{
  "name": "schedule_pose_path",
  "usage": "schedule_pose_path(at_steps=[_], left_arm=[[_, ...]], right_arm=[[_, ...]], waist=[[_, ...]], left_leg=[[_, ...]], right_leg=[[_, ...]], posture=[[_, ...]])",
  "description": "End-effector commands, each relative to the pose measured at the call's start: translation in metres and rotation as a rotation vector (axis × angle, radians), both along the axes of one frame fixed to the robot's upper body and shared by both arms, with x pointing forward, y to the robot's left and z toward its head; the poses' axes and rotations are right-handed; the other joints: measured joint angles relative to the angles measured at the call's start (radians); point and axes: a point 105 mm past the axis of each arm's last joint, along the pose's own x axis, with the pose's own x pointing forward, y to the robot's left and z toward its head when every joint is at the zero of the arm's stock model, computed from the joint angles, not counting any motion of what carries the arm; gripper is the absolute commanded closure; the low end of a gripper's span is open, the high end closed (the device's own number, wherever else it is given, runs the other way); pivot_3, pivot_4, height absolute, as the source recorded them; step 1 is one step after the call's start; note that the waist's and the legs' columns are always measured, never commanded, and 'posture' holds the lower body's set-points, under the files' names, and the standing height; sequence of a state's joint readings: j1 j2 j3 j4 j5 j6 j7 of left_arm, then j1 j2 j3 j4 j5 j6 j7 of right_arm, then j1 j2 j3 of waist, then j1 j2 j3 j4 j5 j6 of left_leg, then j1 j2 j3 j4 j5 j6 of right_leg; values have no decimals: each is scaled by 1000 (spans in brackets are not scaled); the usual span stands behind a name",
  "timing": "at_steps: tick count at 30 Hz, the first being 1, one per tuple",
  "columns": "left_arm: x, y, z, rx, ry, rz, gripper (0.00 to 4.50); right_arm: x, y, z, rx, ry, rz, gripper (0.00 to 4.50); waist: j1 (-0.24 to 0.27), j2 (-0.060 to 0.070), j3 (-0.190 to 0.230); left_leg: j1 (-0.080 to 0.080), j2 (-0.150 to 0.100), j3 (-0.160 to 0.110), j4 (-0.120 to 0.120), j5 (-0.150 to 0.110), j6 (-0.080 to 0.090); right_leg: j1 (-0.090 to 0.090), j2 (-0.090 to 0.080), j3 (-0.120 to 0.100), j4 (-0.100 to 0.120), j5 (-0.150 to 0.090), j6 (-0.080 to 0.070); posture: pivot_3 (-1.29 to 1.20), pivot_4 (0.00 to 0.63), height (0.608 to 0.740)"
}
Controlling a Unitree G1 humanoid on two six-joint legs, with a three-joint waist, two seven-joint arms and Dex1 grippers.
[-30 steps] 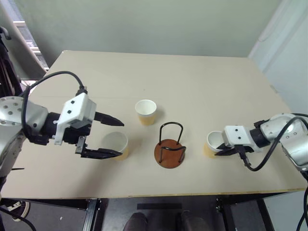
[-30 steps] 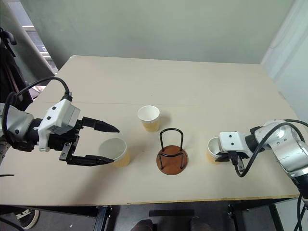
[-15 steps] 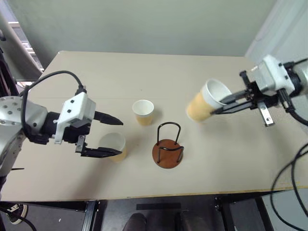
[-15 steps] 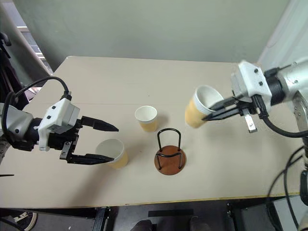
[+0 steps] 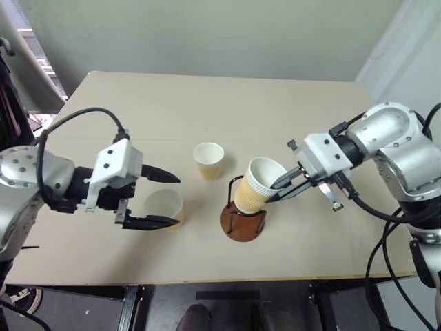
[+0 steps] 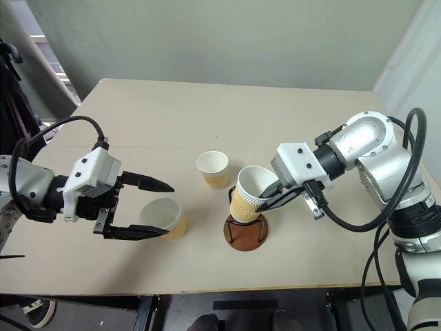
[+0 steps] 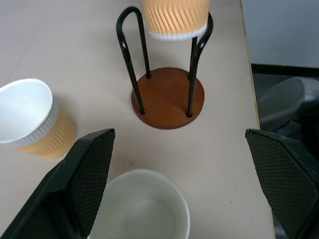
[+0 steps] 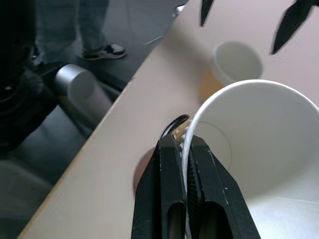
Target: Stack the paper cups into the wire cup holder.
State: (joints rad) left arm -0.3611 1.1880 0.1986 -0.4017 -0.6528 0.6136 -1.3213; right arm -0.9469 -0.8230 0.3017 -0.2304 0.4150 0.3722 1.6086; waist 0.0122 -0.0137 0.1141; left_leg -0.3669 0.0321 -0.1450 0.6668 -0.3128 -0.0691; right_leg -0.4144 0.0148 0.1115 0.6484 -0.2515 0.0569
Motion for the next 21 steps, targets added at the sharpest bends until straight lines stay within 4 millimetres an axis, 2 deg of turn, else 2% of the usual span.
schedule_pose_path(at_steps=[1, 8, 11, 17, 20, 21], left_arm=[[-4, -2, 11, 5, -47, -6, 0], [0, -7, 14, 5, -59, -27, 0], [0, -7, 14, 8, -57, -31, 0], [2, -1, 10, 55, -48, -34, 0], [2, 3, 8, 77, -34, -34, 0], [1, 5, 4, 99, -23, -29, 0]], right_arm=[[-3, 3, -3, -13, -40, 25, 4465], [12, 5, -14, -41, -87, -38, 4465], [13, 5, -15, -44, -88, -48, 3881], [11, -1, -2, -5, -58, -73, 1727], [20, -17, 15, 87, 5, -194, 578], [22, -29, 23, 149, 48, -246, 257]], waist=[[-1, 0, 0], [-1, 0, 0], [-1, 0, 0], [-1, 0, 0], [0, 0, 0], [1, 0, 0]], left_leg=[[0, 0, 0, 0, 0, 0], [0, 0, -1, 1, 0, 0], [0, 0, -1, 0, 0, 0], [0, 0, 0, 0, 0, 0], [0, 0, -1, 0, 0, 0], [0, 0, -1, 0, 0, 0]], right_leg=[[0, 0, 0, 0, 0, 0], [0, -1, 0, 1, 0, 0], [0, -1, 0, 0, 0, 0], [0, -1, 0, 0, 0, 0], [0, -1, 0, 0, 0, 0], [0, -1, 0, 0, 0, 0]], posture=[[0, 150, 740], [0, 150, 740], [0, 150, 740], [0, 150, 740], [0, 150, 740], [0, 150, 740]])
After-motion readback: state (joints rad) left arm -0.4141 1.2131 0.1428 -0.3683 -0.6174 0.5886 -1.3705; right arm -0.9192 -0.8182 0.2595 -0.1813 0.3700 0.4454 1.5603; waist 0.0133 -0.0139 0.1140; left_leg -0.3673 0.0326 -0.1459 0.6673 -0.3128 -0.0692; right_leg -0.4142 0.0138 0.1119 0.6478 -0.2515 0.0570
